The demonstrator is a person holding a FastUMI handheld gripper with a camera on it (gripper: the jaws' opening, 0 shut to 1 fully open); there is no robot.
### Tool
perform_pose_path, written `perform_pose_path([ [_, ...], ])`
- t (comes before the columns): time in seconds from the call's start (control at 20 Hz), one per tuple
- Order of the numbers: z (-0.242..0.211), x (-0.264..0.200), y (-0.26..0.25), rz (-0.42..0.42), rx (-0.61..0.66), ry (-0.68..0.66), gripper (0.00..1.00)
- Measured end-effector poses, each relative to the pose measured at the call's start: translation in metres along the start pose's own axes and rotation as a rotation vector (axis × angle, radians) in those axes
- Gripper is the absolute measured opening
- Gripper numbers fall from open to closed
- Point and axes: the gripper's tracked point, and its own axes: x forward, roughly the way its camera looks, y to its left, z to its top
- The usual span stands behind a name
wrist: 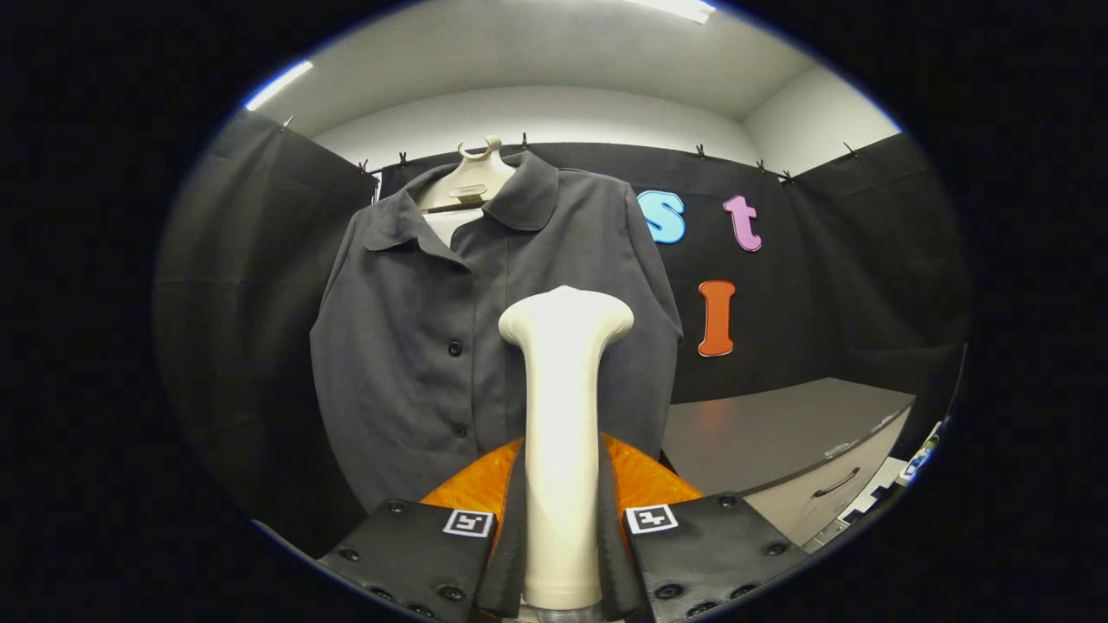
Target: Iron the clothes twice with a garment steamer, once on the left side and once on the right side.
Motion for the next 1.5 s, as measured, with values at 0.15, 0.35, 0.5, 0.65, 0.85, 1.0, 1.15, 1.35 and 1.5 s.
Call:
perform_pose_path([
  [0.15,-0.014,-0.006,-0.004,-0.008,0.004,0.018,0.42],
  [0.35,-0.040,-0.019,-0.010,-0.006,0.012,0.063,0.42],
  [0.5,-0.062,-0.026,-0.014,-0.013,-0.019,0.100,0.42],
  [0.65,-0.085,-0.034,-0.013,-0.014,-0.028,0.142,0.42],
  [0.85,-0.115,-0.041,-0.014,-0.012,-0.037,0.194,0.42],
  [1.0,-0.139,-0.054,-0.014,-0.010,-0.040,0.235,0.42],
  [1.15,-0.162,-0.062,-0.015,-0.006,-0.046,0.289,0.42],
  [1.35,-0.189,-0.070,-0.012,0.008,-0.065,0.345,0.42],
  [1.5,-0.210,-0.077,-0.014,0.010,-0.059,0.385,0.42],
])
